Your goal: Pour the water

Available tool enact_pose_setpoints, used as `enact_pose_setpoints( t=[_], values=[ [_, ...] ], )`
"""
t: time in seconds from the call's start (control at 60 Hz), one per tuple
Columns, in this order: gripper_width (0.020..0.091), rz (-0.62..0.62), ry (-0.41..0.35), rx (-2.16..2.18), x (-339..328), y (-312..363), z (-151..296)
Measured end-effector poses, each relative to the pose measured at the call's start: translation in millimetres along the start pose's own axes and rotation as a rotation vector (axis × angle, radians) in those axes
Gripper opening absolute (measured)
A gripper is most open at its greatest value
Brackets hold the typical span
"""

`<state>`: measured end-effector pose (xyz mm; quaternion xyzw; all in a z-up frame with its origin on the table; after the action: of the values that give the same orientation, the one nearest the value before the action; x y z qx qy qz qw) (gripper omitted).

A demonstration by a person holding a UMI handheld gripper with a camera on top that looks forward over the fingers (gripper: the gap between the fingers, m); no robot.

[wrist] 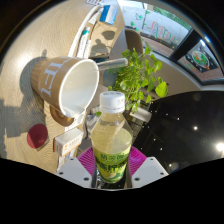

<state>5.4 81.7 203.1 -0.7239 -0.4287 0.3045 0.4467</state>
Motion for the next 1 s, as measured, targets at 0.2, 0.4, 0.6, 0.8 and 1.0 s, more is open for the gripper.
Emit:
enact_pose_setpoints(
  t=[0.2, 0.4, 0.6, 0.8, 1.0],
  values=[
    [0.0391, 0.135, -0.062, 0.437, -8, -29, -33],
    [0.0394, 0.396, -0.189, 0.999, -6, -37, -63],
    [0.0396, 0.73, -0.25, 1.395, 5, 19, -56],
    [0.0396, 0.936, -0.268, 1.489, 11, 86, -21],
    [0.0399, 1.044, -0.289, 1.492, 5, 129, 0]
  ],
)
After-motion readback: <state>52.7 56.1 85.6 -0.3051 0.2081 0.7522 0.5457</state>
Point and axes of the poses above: the point between the fingertips, and its own axes, seen from behind it with the camera up: y to the left, z up, x forward, the way the camera looks, the point moved 2 cm from there along -x, backward, against the way the camera looks, and after that the axes turned 13 degrees about y, right-handed, at the moved point
